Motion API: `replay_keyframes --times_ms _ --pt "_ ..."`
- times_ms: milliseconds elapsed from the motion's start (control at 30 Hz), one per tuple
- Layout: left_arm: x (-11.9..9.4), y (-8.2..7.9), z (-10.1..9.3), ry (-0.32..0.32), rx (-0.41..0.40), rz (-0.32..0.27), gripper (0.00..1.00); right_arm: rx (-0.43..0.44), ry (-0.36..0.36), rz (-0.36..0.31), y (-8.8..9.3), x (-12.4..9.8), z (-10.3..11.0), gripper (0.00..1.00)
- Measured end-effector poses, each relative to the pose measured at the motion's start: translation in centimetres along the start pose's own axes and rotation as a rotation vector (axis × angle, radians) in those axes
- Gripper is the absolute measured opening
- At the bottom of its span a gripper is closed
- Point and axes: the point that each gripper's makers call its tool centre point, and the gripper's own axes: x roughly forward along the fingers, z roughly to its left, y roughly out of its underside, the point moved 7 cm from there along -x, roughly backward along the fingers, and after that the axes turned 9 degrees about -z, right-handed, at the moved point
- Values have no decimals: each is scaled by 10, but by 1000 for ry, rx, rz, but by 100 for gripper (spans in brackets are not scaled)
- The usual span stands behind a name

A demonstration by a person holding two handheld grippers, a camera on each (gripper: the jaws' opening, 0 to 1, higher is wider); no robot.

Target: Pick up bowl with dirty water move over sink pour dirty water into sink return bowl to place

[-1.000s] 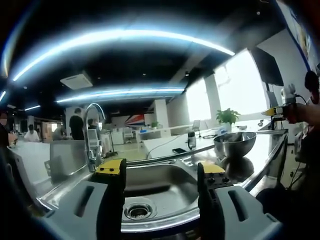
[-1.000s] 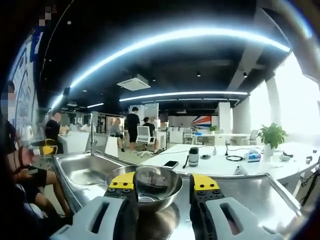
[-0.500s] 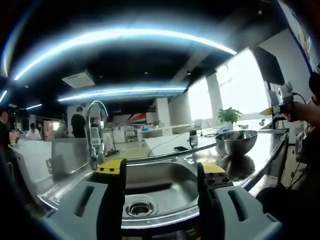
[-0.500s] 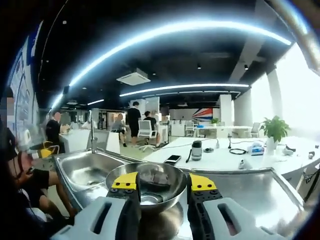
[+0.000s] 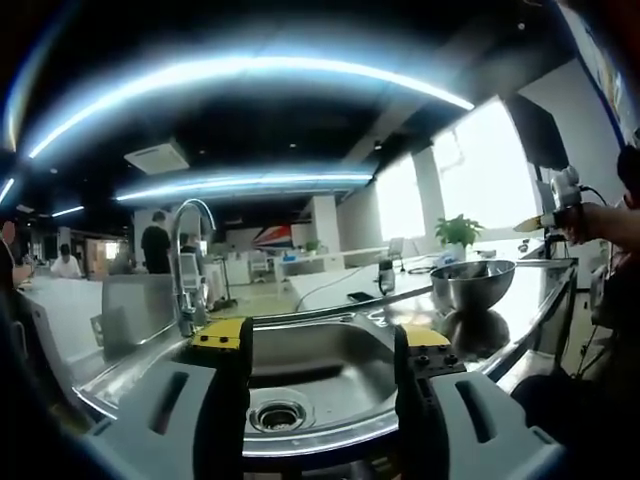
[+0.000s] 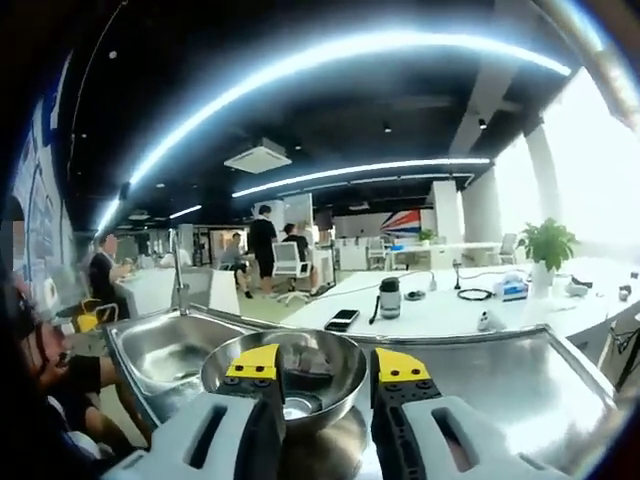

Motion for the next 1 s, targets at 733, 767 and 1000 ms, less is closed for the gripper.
replay_keyframes --times_ms 733,767,1000 --pt "-5 1 4 -12 1 2 57 -18 -2 90 10 5 -5 19" --pt "-5 1 4 -12 -2 1 57 -24 -2 94 11 6 -4 19" --pt "-6 2 4 -12 -3 -2 57 -20 31 118 14 10 -10 22"
